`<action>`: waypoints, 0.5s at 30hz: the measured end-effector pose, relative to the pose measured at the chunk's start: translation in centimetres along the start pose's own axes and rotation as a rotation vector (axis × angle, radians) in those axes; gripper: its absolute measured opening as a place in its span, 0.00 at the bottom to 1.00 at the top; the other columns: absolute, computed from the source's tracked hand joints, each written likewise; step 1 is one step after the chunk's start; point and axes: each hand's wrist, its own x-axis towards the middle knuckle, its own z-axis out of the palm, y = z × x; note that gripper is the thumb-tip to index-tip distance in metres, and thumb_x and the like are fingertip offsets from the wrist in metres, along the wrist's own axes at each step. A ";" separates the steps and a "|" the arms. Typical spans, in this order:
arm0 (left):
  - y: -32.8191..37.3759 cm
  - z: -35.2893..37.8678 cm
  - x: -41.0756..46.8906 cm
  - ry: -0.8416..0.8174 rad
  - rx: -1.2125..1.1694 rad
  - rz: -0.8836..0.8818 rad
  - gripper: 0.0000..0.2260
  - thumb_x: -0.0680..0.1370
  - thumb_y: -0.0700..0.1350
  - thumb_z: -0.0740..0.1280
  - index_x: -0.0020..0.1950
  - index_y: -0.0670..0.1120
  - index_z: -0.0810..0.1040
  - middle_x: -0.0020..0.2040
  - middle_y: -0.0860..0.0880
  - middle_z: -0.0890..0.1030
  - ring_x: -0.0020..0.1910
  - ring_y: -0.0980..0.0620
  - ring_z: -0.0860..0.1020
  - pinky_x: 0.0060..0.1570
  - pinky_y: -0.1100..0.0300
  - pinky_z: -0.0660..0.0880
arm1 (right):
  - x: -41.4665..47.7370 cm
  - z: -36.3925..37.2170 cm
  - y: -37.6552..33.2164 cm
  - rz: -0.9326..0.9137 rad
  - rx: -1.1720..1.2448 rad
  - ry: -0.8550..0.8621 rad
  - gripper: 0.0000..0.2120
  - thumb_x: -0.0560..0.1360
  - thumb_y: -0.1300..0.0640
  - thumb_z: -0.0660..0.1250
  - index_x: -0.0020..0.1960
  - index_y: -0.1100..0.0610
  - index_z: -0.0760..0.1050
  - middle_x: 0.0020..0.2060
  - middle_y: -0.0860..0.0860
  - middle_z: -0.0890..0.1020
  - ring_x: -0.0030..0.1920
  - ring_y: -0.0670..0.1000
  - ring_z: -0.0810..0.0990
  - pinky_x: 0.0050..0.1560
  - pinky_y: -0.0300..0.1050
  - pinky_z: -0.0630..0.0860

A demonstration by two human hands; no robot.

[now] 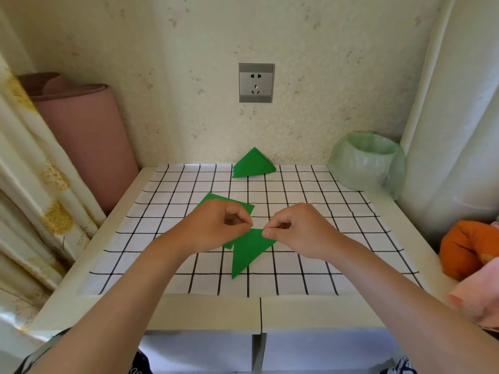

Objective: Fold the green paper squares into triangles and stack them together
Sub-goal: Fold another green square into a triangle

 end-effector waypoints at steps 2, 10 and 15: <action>0.5 0.7 -0.1 -0.008 0.020 0.042 0.02 0.75 0.44 0.72 0.45 0.50 0.85 0.40 0.55 0.85 0.41 0.58 0.82 0.45 0.65 0.78 | 0.1 0.3 -0.2 0.011 0.019 -0.008 0.03 0.73 0.53 0.75 0.41 0.49 0.85 0.33 0.41 0.84 0.33 0.39 0.79 0.39 0.36 0.75; 0.4 0.2 0.2 0.011 0.064 0.054 0.03 0.74 0.43 0.73 0.42 0.50 0.86 0.38 0.55 0.85 0.38 0.58 0.82 0.42 0.62 0.79 | 0.0 -0.1 -0.7 0.041 0.076 -0.008 0.04 0.74 0.56 0.74 0.41 0.51 0.85 0.33 0.40 0.84 0.34 0.37 0.80 0.41 0.35 0.74; -0.3 -1.5 0.2 0.025 -0.056 -0.034 0.03 0.75 0.41 0.72 0.41 0.46 0.86 0.36 0.49 0.85 0.38 0.51 0.84 0.45 0.58 0.81 | 0.2 -0.9 -0.4 0.079 0.121 0.011 0.06 0.74 0.57 0.73 0.40 0.49 0.85 0.37 0.43 0.86 0.34 0.45 0.83 0.44 0.44 0.81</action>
